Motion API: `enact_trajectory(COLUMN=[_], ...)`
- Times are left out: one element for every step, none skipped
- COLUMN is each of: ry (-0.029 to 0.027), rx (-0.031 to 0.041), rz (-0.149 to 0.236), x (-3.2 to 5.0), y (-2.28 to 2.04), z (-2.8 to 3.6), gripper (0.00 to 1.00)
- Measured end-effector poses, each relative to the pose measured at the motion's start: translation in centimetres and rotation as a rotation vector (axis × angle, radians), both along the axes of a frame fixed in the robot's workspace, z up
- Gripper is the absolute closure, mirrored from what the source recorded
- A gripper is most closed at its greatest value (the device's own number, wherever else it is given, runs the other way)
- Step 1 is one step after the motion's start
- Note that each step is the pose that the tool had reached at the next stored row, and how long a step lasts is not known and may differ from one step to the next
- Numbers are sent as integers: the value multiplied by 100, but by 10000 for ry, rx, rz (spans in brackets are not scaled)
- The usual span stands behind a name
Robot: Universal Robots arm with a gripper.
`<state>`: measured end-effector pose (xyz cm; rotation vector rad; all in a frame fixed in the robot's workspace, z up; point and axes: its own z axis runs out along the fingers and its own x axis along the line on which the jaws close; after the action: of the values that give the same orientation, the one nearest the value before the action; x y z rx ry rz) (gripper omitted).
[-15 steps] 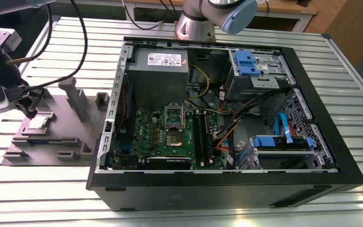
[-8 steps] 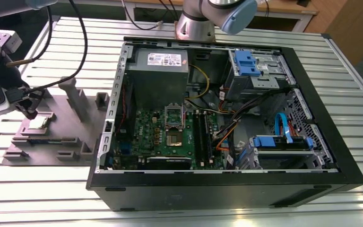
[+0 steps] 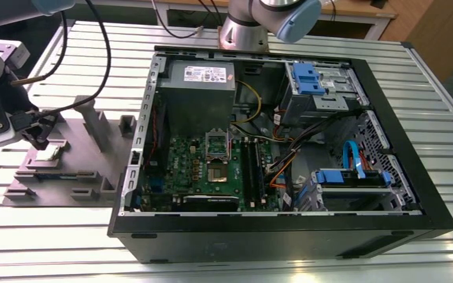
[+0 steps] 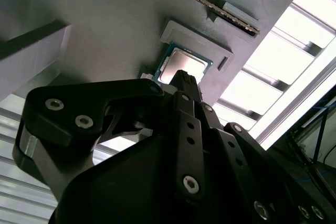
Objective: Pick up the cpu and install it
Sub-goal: 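Pick up the cpu and move it towards the insertion slot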
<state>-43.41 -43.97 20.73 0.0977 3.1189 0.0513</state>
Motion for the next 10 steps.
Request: enact_trajectory(ry=[1, 1, 1, 0, 1, -1, -1, 1, 3, 2], rx=[-1, 0, 0, 0, -1, 1, 1, -1, -2, -2], rz=[0, 0, 1, 1, 1, 1, 1, 1, 1, 1], x=[0, 0, 0, 1, 1, 1, 1, 1, 1, 1], y=[0, 0, 0, 0, 0, 0, 0, 0, 0, -3], z=[0, 0, 0, -1, -1, -8, -16, -16, -17, -18], gripper=[90, 90, 90, 90, 90, 90, 90, 90, 90, 90])
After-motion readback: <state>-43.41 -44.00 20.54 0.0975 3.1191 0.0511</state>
